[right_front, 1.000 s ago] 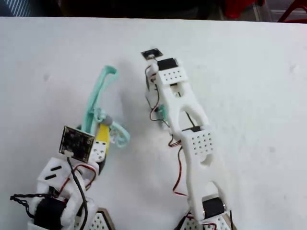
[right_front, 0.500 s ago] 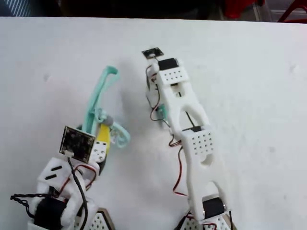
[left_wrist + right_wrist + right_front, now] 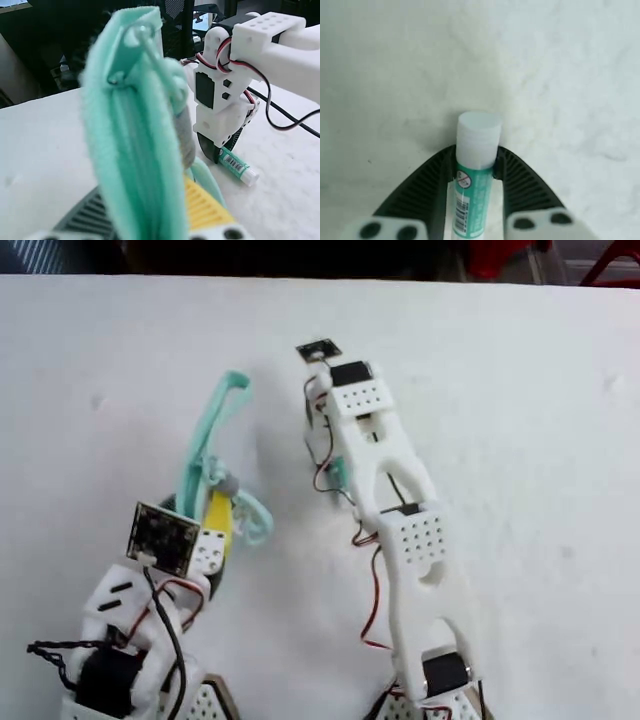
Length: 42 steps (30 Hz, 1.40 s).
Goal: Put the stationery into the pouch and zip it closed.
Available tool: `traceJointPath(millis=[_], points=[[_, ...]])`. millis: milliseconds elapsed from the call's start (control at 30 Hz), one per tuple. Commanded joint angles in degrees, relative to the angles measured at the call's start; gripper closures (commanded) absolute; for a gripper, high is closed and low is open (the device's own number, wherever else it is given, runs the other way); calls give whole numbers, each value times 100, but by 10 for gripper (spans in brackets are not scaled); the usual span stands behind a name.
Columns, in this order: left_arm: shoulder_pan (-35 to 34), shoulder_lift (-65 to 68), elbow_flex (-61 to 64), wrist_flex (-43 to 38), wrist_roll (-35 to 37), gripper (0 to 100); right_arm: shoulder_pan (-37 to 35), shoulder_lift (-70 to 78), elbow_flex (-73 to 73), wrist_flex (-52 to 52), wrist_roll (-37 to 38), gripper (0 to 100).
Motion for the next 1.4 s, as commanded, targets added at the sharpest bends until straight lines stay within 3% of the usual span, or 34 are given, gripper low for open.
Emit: traceJointPath(millis=[0, 867, 1367], points=[[40, 4, -26, -167, 9, 976, 84, -66, -18, -145, 35, 981], [40, 4, -18, -158, 9, 974, 84, -119, -70, -127, 35, 981], [40, 4, -18, -132, 9, 974, -13, -2229, -1108, 989, 35, 982]])
